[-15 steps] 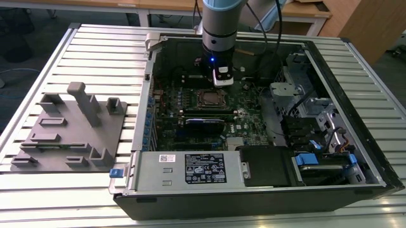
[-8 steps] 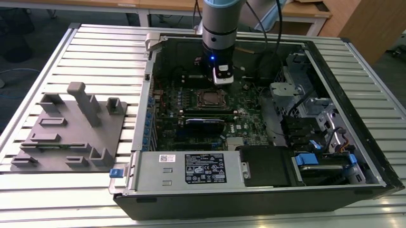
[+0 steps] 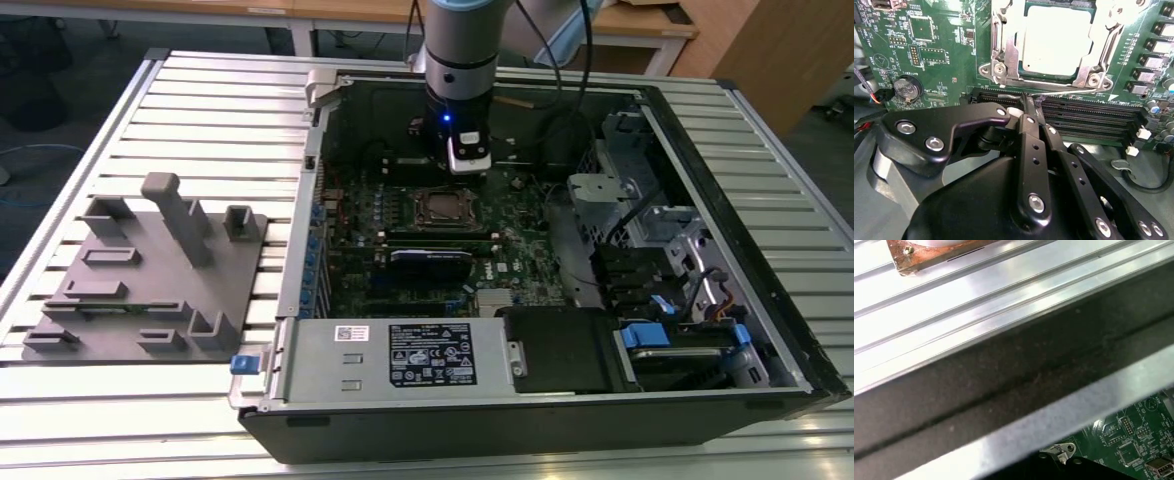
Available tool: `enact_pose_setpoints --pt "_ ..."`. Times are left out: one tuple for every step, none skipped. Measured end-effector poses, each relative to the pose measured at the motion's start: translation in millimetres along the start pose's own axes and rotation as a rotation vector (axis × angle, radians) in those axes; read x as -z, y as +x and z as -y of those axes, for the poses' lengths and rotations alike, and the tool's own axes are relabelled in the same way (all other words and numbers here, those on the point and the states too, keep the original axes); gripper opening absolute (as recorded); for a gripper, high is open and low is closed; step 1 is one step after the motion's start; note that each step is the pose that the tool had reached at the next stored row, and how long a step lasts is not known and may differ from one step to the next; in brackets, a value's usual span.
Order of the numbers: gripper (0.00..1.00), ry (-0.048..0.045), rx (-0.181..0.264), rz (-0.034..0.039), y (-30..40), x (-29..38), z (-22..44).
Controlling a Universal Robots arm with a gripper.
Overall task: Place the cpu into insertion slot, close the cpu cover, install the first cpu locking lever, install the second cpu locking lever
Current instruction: 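Install the first cpu locking lever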
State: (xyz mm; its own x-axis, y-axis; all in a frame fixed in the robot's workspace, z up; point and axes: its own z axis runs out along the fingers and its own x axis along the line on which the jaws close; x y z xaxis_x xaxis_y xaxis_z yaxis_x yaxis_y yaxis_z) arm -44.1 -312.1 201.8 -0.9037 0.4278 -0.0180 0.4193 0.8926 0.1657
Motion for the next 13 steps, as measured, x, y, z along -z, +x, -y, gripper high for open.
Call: enact_pose_setpoints --pt "0.1 0.0008 0.0 0.0008 0.0 -0.1 0.0" --pt "0.1 0.0026 0.0 0.0021 0.1 -0.1 -0.1" --pt "0.1 0.0064 0.001 0.005 0.1 -0.1 -0.1" --pt "0.1 0.0101 0.001 0.008 0.1 -0.1 -0.1" --pt "0.1 0.0111 0.002 0.0094 0.0 -0.1 0.0" --pt "0.1 0.0111 0.002 0.0094 0.0 -0.1 0.0" --pt "0.1 0.011 0.002 0.01 0.2 0.0 0.0" --pt "0.1 0.0104 0.002 0.0114 0.4 0.0 0.1" --pt "0.1 0.0097 0.002 0.0127 0.6 0.0 0.2" --pt "0.1 0.0095 0.002 0.0131 0.7 0.0 0.2" --pt "0.1 0.0091 0.002 0.0139 0.9 0.0 0.3" --pt "0.1 0.0083 0.003 0.0156 1.1 0.0 0.5" --pt "0.1 0.0071 0.003 0.0183 1.4 -0.1 0.6"
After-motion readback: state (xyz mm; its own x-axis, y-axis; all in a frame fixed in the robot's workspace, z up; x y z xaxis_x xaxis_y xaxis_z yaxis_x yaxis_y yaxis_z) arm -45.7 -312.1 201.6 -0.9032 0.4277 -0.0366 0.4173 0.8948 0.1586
